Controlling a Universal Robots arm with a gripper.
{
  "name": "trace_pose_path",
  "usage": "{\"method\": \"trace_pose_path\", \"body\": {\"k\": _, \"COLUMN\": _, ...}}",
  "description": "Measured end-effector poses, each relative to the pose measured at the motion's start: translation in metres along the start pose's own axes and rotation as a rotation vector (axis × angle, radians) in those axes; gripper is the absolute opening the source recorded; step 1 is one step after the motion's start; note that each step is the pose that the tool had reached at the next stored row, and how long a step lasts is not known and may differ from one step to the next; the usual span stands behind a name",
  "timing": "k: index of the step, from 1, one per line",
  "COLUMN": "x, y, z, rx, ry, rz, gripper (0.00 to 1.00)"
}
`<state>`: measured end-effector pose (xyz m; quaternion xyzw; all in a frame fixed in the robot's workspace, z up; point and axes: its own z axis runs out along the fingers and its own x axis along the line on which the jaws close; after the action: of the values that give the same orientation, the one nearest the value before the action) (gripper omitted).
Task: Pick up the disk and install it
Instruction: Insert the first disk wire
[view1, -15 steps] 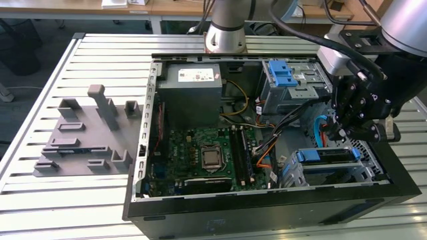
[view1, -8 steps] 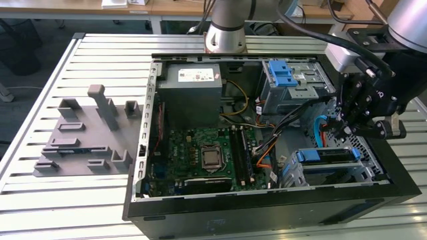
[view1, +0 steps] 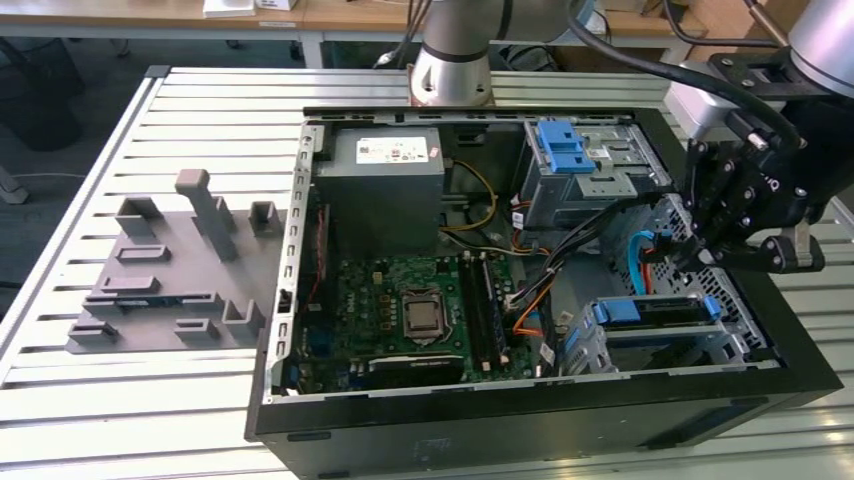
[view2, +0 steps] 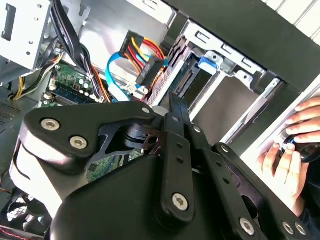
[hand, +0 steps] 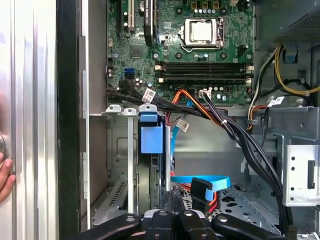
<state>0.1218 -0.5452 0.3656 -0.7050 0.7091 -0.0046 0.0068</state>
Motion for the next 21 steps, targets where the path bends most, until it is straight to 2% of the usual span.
{"method": "trace_pose_path", "body": {"k": 9, "x": -0.0062, "y": -0.0059, "z": 0.0005, "rx": 0.0000, "ry": -0.0001, "rz": 0.000, "gripper": 0.11}}
{"method": "trace_pose_path", "body": {"k": 21, "x": -0.0199, "y": -0.0076, "z": 0.0006, "rx": 0.0000, "ry": 0.0012, "rz": 0.000, "gripper": 0.11}}
